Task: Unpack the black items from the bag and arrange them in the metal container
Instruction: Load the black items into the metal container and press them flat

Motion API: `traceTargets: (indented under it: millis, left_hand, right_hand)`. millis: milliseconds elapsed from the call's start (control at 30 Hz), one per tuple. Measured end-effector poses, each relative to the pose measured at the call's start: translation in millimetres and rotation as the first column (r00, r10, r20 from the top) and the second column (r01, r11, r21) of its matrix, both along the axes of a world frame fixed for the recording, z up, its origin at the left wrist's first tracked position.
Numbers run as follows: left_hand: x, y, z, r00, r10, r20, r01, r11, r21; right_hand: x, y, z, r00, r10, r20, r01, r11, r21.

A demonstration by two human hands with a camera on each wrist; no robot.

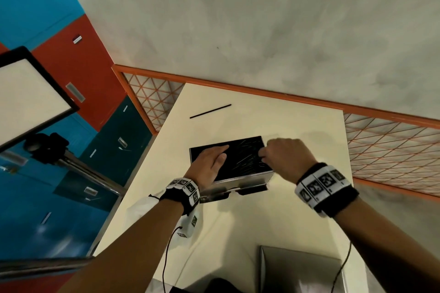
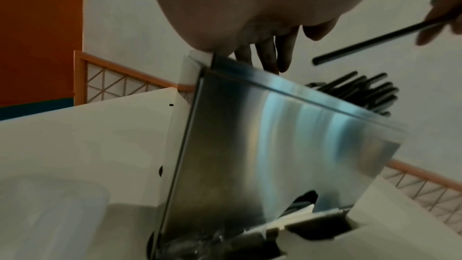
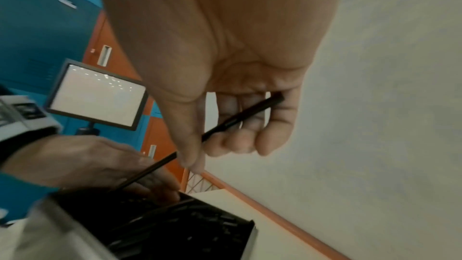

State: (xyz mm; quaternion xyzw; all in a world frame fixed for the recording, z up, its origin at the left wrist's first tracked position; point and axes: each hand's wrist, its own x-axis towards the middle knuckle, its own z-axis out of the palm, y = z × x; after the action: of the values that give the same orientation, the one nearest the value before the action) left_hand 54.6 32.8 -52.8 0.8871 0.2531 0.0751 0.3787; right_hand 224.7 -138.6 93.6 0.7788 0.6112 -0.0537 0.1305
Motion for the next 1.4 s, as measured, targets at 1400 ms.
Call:
traceTargets:
  millis: [1400]
  left_hand:
    - [168.0, 259.8, -77.7, 0.851, 0.036, -0.524, 0.192, 0.907, 0.374]
  right_hand:
    - [-12.8, 70.5, -139.9, 0.95, -0.122, -0.288, 0.164, 0.978, 0.127]
